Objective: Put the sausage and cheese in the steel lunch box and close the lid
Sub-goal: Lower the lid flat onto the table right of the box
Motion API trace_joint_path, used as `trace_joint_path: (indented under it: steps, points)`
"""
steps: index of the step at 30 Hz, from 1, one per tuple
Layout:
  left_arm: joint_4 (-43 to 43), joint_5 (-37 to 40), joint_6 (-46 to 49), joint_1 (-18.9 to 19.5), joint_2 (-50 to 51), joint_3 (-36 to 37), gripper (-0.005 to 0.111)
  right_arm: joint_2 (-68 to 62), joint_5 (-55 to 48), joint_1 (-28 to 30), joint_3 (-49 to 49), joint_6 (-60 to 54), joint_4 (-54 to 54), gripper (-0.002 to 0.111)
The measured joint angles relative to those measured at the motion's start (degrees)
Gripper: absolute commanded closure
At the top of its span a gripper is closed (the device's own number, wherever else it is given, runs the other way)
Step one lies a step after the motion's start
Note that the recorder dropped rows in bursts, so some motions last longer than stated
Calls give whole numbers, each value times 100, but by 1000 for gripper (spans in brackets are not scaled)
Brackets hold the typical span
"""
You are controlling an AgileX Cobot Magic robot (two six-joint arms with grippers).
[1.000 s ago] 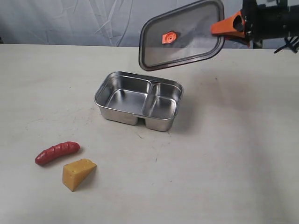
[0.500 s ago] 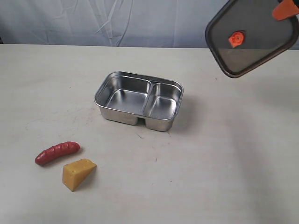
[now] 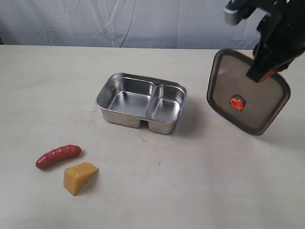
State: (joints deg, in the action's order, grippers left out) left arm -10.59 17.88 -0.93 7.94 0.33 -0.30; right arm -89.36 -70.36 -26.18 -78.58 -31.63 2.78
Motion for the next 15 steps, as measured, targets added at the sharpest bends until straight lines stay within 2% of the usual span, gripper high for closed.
trace_joint_path:
  steps: [2,6,15]
  points:
    - [0,0,0,0,0,0,107,-14,-1,-366,261,225,197,109]
    - [0,0,0,0,0,0,107,-14,32,-740,469,397,230,109]
    - [0,0,0,0,0,0,107,-3,94,-1341,775,452,-811,109]
